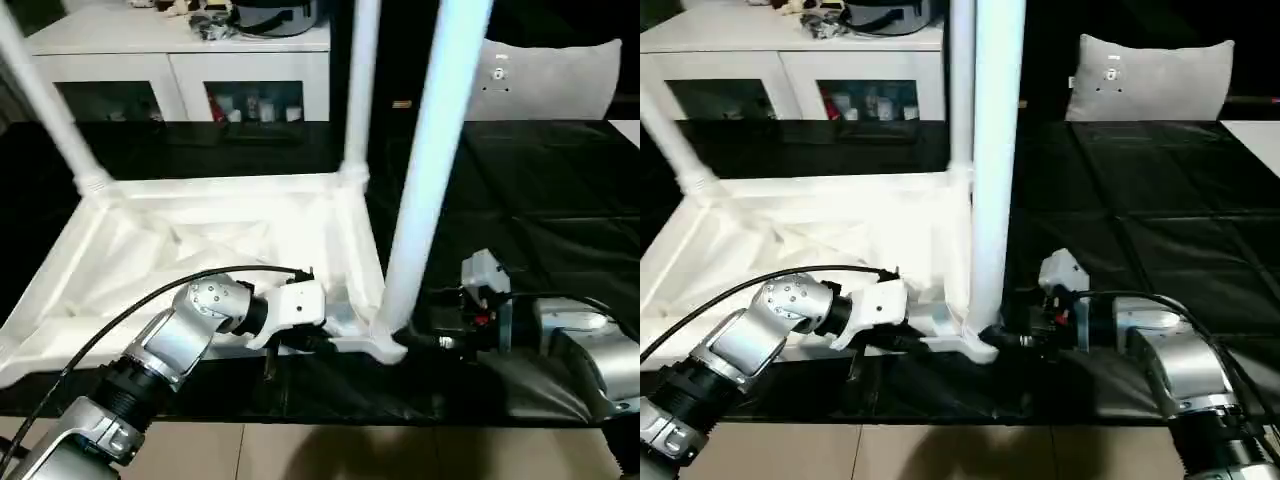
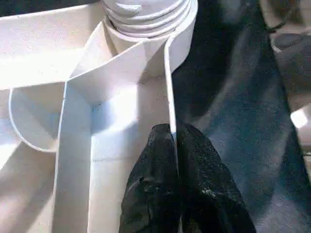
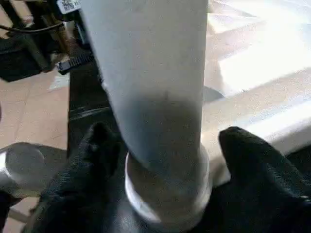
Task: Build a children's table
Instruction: Rotate leg to tighten
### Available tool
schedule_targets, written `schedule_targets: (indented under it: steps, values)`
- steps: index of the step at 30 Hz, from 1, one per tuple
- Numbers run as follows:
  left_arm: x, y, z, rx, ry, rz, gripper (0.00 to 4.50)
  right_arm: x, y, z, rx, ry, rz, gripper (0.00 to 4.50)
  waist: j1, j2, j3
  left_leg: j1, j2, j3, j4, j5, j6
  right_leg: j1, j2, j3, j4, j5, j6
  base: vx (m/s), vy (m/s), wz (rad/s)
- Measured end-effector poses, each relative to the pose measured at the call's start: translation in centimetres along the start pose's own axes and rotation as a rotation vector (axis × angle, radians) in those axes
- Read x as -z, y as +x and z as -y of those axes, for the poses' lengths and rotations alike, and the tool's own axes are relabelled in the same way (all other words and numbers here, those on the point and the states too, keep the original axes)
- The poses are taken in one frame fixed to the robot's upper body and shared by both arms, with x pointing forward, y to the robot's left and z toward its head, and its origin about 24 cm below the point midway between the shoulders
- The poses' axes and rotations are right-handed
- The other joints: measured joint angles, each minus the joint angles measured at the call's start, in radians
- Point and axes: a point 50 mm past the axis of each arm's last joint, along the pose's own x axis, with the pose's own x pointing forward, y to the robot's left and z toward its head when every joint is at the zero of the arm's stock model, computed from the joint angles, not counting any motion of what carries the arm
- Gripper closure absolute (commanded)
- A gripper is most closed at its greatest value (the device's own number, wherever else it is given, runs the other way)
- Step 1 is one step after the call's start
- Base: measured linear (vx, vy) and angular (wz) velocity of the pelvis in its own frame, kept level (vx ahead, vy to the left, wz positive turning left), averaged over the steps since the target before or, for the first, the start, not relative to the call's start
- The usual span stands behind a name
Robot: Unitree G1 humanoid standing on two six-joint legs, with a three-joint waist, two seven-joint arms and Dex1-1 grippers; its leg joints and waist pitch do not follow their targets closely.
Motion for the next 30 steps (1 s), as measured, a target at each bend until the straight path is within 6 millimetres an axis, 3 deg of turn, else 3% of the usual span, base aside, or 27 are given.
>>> schedule_targets:
  steps: [3, 8, 9, 21, 28, 30]
  values:
    - [-0.1, 0.1, 0.0, 0.008, 0.004, 0.001, 4.50, -0.1, 0.0, 0.0, -0.009, -0.011, 0.004, 1.56, 0.004, 0.000, 0.000, 0.000, 0.000, 0.000, 0.000, 0.000, 0.000, 0.000, 0.000, 0.000, 0.000, 0.000, 0.000, 0.000, 0.000, 0.00]
    - [-0.1, 0.1, 0.1, 0.013, 0.007, 0.001, 4.50, -0.1, 0.2, -0.2, -0.035, -0.008, 0.001, 1.77, 0.004, 0.000, 0.000, 0.000, 0.000, 0.000, 0.000, 0.000, 0.000, 0.000, 0.000, 0.000, 0.000, 0.000, 0.000, 0.000, 0.000, 0.00]
    - [-0.1, 0.1, 0.1, 0.015, 0.008, 0.001, 4.50, 0.0, 0.3, -0.2, -0.039, -0.008, 0.000, 2.05, 0.004, 0.000, 0.000, 0.000, 0.000, 0.000, 0.000, 0.000, 0.000, 0.000, 0.000, 0.000, 0.000, 0.000, 0.000, 0.000, 0.000, 0.00]
    - [-0.1, 0.2, 0.2, 0.032, -0.032, 0.015, 4.50, 0.5, 0.2, -1.0, -0.023, 0.071, 0.025, 2.48, 0.010, 0.000, 0.000, 0.000, 0.000, 0.000, 0.000, 0.000, 0.000, 0.000, 0.000, 0.000, 0.000, 0.000, 0.000, 0.000, 0.000, 0.00]
    - [0.1, 0.7, -0.3, -0.090, -0.183, 0.025, 4.50, 0.7, 1.8, -1.0, 0.172, 0.132, 0.070, 2.49, -0.007, 0.003, -0.002, 0.014, 0.000, 0.001, 0.000, -0.001, -0.009, 0.009, 0.000, 0.001, 0.001, -0.003, 0.006, 0.000, 0.000, 0.00]
    - [0.2, 1.0, -1.0, -0.186, -0.259, 0.018, 4.50, 0.3, 3.3, -0.2, 0.327, 0.184, 0.098, 2.50, -0.028, 0.003, -0.002, 0.017, 0.000, 0.001, 0.000, 0.001, -0.011, 0.012, 0.000, 0.001, 0.000, -0.003, 0.007, 0.000, 0.000, 0.00]
